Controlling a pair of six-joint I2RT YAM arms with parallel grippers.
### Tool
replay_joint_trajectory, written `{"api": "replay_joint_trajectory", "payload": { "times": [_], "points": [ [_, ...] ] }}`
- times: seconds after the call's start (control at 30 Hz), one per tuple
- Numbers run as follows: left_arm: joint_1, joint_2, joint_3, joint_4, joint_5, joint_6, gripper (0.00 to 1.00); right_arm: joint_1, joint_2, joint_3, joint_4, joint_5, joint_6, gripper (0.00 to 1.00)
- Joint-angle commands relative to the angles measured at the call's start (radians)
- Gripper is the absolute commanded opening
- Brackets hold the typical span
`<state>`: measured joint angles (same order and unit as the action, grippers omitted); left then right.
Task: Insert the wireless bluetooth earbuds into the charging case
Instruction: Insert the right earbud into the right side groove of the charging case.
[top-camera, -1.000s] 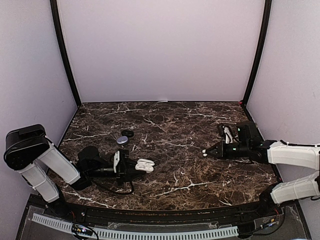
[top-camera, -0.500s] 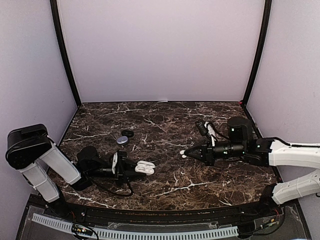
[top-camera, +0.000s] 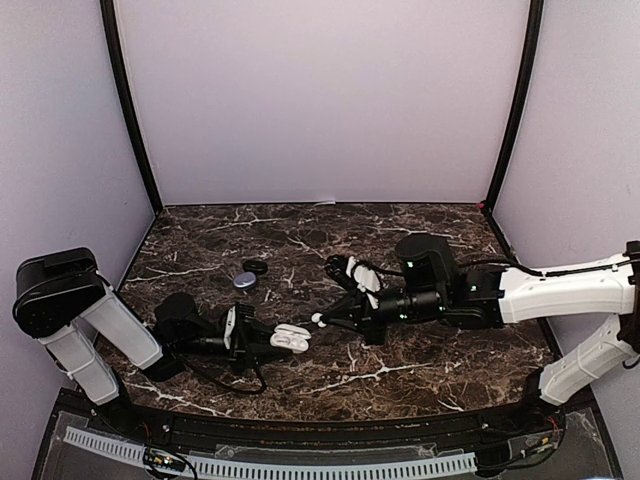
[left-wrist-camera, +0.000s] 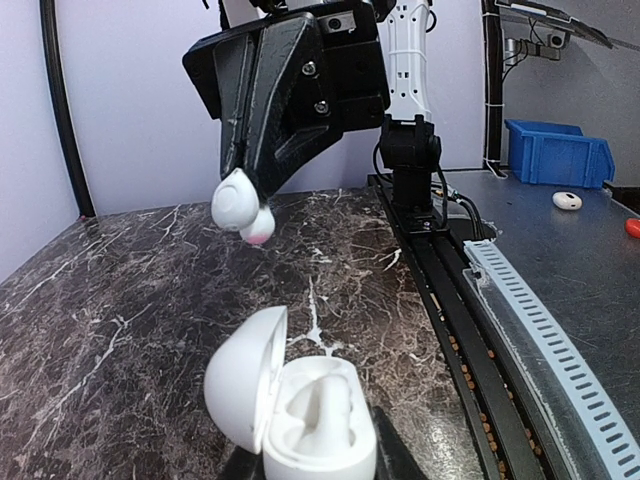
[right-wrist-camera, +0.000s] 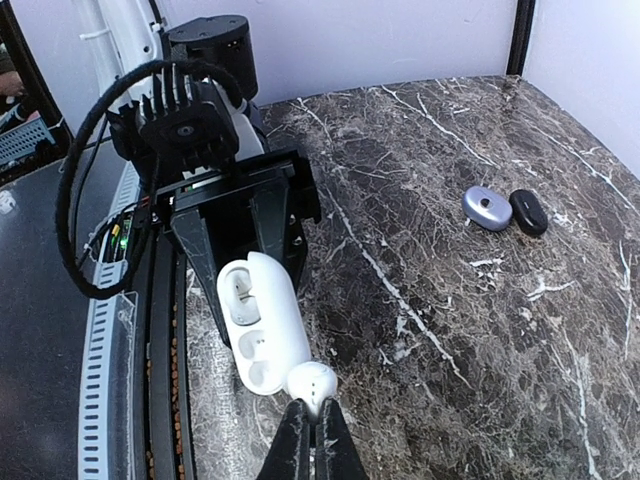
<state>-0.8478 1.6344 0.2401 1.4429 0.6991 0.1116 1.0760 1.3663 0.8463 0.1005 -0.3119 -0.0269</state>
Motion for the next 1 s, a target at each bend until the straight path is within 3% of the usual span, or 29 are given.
{"api": "replay_joint_trajectory", "payload": {
  "times": [0.0, 0.33, 0.57, 0.97],
  "points": [
    [0.004, -0.015, 0.007, 0.013, 0.009, -0.003, 0.14, 0.012, 0.021, 0.039, 0.03, 0.031, -0.049, 0.0],
    [0.004, -0.028, 0.007, -0.006, -0.009, 0.002, 0.15, 0.012, 0.015, -0.064, 0.227, -0.07, -0.101, 0.0],
    [0.004, -0.024, 0.011, -0.01, -0.008, -0.002, 0.15, 0.013, 0.077, 0.011, 0.085, -0.035, -0.177, 0.0],
    [0.004, -0.028, 0.011, -0.019, -0.013, 0.0, 0.15, 0.032, 0.105, 0.036, 0.076, 0.019, -0.252, 0.0]
  ]
}}
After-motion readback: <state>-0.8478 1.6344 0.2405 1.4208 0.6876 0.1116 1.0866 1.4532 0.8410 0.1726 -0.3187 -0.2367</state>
